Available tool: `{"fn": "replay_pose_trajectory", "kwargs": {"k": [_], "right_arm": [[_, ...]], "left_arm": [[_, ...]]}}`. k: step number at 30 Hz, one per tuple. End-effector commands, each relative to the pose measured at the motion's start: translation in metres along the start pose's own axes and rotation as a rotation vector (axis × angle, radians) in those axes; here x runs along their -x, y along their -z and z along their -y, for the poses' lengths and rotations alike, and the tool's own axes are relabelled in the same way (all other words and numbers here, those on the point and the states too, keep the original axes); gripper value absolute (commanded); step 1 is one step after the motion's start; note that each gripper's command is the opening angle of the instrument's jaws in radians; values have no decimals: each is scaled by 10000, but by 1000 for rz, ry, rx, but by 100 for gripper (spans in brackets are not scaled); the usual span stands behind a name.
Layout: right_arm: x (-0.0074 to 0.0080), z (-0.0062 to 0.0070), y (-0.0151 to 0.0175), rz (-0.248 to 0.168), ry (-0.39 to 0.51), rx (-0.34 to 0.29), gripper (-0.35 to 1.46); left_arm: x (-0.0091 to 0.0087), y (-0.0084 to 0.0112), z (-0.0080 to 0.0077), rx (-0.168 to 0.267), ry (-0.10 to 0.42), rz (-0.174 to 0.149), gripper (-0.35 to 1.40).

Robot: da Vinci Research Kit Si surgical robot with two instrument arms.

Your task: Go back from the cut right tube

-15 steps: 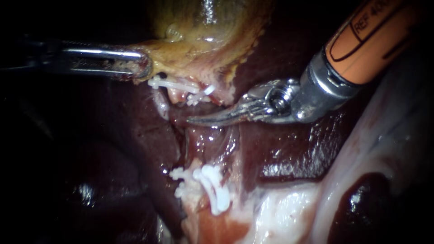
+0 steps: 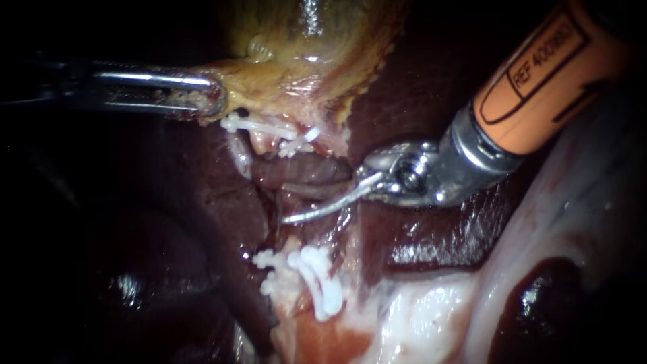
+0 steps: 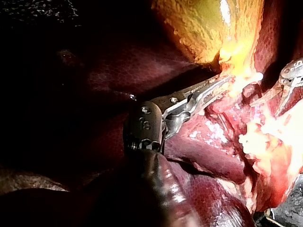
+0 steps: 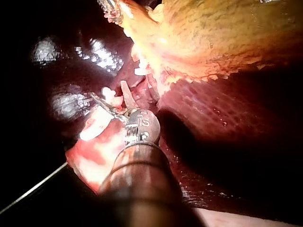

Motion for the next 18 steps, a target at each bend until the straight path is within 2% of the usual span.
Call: {"fn": "replay_pose_trajectory", "kwargs": {"k": [1, 3, 5, 8, 12, 18], "right_arm": [[1, -1, 1, 21, 34, 29, 143], [5, -1, 7, 81, 88, 71, 143], [10, 2, 15, 123, 169, 128, 143], [20, 7, 31, 157, 256, 203, 143], [32, 10, 52, 170, 328, 267, 143], [50, 10, 90, 162, 362, 328, 143]], "left_arm": [[0, 0, 0, 0, 0, 0, -35], [0, 0, 0, 0, 0, 0, -35], [0, 0, 0, 0, 0, 0, -35], [1, 0, 1, 0, 0, 0, -35], [1, 1, 1, 0, -1, 0, -35], [1, 0, 1, 0, -1, 0, -35]]}}
